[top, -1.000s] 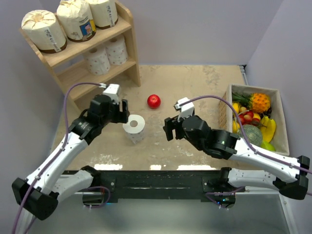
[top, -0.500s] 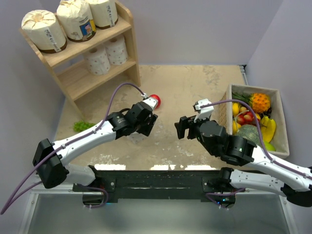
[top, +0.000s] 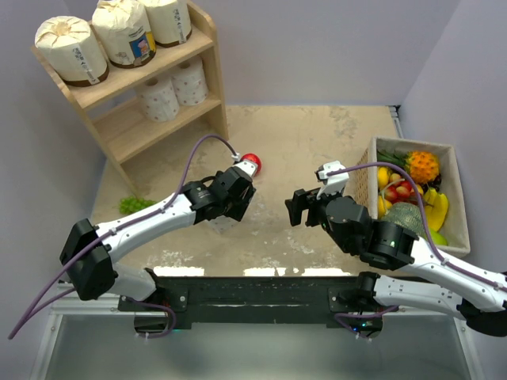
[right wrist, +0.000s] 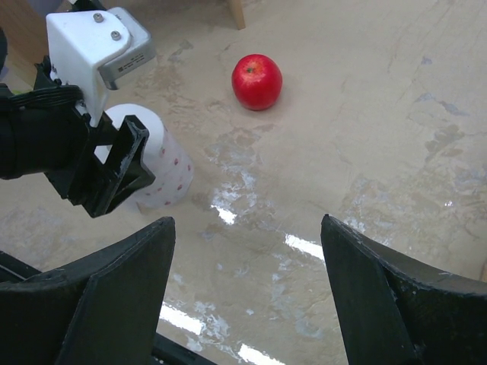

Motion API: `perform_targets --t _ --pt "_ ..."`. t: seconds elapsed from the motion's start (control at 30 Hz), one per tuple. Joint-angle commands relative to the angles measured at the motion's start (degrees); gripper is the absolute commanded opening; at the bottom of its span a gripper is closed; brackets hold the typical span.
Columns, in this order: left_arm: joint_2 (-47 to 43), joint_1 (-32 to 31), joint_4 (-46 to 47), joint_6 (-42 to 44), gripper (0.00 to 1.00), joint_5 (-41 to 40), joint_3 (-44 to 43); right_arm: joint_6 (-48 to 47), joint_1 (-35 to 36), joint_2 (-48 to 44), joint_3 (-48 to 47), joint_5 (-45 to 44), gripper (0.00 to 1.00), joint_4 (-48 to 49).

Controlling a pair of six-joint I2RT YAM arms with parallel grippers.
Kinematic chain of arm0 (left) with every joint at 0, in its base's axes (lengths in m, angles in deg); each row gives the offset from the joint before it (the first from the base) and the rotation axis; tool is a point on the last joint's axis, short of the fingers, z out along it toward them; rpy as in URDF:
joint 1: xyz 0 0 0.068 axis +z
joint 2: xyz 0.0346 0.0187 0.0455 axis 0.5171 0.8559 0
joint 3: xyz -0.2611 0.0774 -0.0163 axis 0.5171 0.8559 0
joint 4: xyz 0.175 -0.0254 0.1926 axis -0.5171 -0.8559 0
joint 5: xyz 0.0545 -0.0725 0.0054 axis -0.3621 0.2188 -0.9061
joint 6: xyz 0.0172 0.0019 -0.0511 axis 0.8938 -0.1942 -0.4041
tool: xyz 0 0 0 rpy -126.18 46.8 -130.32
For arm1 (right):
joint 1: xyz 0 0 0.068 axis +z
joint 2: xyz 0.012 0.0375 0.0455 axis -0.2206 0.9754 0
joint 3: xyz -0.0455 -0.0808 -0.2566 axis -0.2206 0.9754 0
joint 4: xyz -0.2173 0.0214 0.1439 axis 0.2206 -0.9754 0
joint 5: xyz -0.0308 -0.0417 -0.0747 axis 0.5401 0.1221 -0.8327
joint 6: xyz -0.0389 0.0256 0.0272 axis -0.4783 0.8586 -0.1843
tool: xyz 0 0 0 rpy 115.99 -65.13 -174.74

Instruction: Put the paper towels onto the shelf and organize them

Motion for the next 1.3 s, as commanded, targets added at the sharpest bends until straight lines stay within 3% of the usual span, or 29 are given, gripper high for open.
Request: perform_targets --t 0.0,0.43,0.8,1.27 --pt "1.46 -0.36 3.04 0.75 0.69 -1.84 -0.08 0.88 0.24 -0.49 -0.01 -1.71 0.81 1.36" --pt "3.84 -0.28 3.83 0.22 0.63 -4.04 2.47 0.71 0.24 -0.76 0.52 -1.8 0.81 1.53" --pt "2.7 -0.36 3.83 -0.22 0.44 -7.02 2.21 0.53 0.24 -1.9 0.78 -2.24 0.81 1.18" --pt "1.29 3.32 -3.9 8.03 0.38 -24.59 -12.73 -0.35 0.24 -2.95 -0.36 -2.41 0.82 0.48"
